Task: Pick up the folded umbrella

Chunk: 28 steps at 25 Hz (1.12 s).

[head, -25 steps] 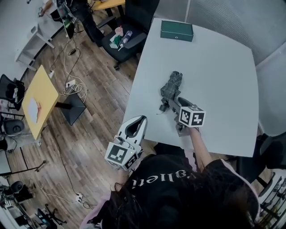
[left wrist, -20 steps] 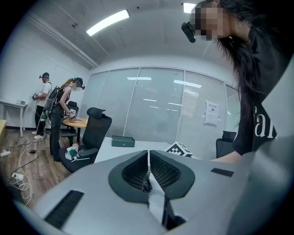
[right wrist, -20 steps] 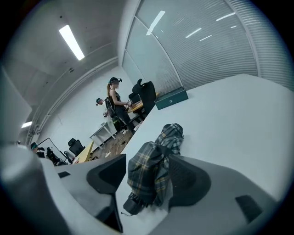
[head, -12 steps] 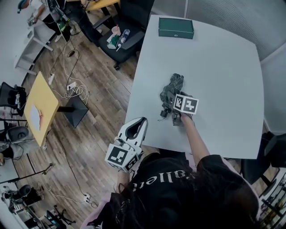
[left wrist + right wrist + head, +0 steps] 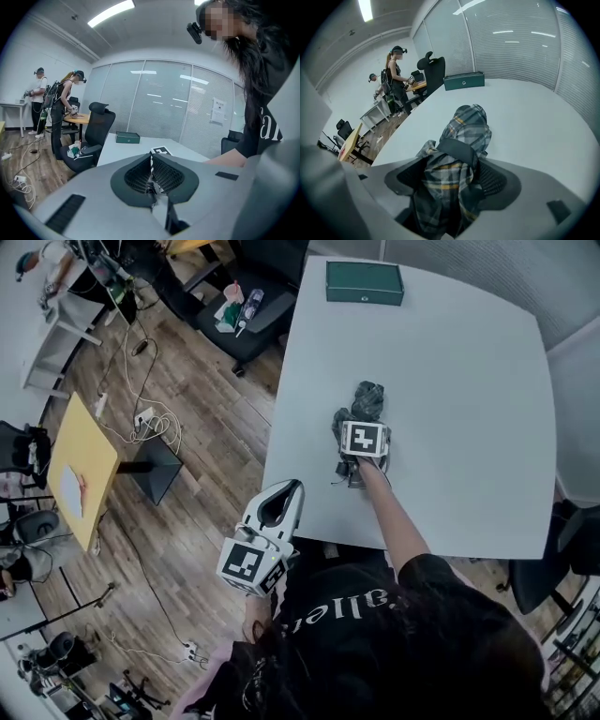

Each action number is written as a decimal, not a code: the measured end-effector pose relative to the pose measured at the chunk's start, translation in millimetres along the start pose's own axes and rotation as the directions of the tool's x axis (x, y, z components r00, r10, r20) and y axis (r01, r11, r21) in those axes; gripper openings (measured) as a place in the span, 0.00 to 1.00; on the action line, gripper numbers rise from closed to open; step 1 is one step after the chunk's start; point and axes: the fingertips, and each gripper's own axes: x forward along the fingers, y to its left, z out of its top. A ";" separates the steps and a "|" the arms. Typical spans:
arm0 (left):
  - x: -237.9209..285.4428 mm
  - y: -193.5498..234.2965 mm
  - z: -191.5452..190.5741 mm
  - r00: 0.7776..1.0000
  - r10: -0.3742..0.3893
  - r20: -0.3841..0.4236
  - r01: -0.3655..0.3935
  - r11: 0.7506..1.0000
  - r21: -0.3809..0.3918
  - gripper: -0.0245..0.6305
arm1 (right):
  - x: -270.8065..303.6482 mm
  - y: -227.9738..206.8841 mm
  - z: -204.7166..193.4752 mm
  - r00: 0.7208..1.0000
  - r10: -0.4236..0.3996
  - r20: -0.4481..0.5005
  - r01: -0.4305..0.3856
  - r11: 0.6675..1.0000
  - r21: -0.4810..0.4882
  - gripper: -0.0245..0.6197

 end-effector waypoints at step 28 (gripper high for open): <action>-67.3 104.9 24.3 0.996 -0.058 0.064 0.056 0.998 0.030 0.08 | -9.7 -18.8 -17.0 0.997 0.072 0.020 -0.073 0.895 0.441 0.35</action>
